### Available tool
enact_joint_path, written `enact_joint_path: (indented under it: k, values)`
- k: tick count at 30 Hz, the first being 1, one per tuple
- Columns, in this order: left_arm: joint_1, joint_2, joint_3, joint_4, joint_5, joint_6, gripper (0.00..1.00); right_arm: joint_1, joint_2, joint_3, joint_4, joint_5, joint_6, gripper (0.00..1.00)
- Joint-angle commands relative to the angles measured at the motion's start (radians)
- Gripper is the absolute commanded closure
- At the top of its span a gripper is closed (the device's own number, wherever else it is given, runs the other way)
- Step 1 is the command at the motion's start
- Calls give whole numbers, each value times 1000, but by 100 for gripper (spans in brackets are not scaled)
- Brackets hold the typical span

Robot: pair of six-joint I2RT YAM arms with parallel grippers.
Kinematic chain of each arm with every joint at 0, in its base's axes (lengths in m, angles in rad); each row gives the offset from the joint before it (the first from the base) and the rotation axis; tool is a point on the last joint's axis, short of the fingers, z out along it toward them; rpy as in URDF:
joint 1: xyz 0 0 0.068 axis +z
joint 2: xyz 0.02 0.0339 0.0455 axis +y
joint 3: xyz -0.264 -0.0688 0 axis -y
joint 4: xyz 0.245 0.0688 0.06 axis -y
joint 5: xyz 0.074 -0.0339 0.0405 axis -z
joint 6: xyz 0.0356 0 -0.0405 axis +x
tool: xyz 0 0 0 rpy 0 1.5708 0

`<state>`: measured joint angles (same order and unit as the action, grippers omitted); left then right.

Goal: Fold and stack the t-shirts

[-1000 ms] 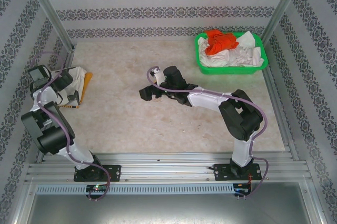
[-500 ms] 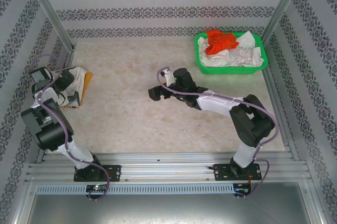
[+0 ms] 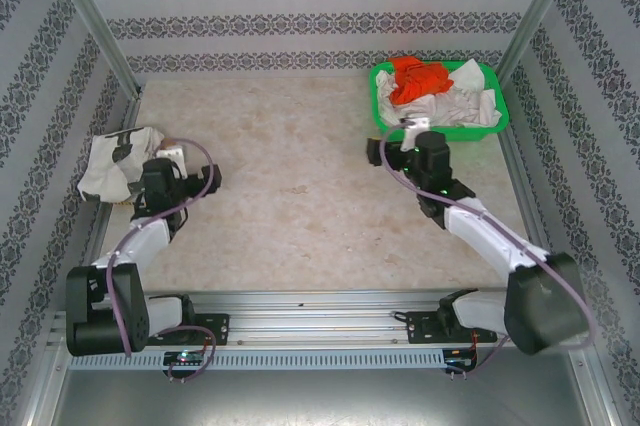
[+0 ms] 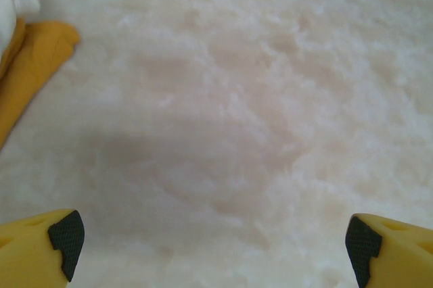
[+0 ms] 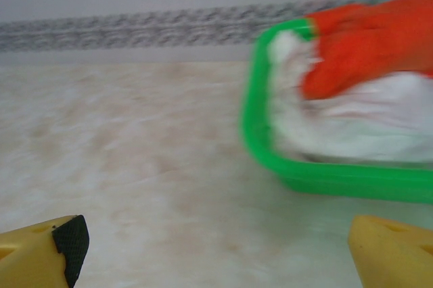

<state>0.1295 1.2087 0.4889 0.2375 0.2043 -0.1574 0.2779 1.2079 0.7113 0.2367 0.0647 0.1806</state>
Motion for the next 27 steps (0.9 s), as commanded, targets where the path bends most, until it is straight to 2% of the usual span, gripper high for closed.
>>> enact_joint_path:
  k: [1,3,7,11,16,22,27]
  values:
    - [-17,-26,-66,132,-95,58,0,-90,-58,-102,-23,159,-95,2]
    - [-22,-5,-92,138,-134,96,0,-152,-72,-175,39,159,-114,2]
    - [-23,44,-97,212,-152,145,0,-256,-21,-328,312,135,-119,2]
    - [-24,69,-84,226,-183,176,0,-290,82,-390,504,102,-75,2]
    - [-23,106,-53,209,-164,175,0,-295,162,-374,579,57,-78,2]
    - [-22,156,-87,408,-142,141,0,-295,267,-408,740,29,-83,2]
    - [-22,234,-8,361,-109,102,0,-293,295,-381,725,3,-95,2]
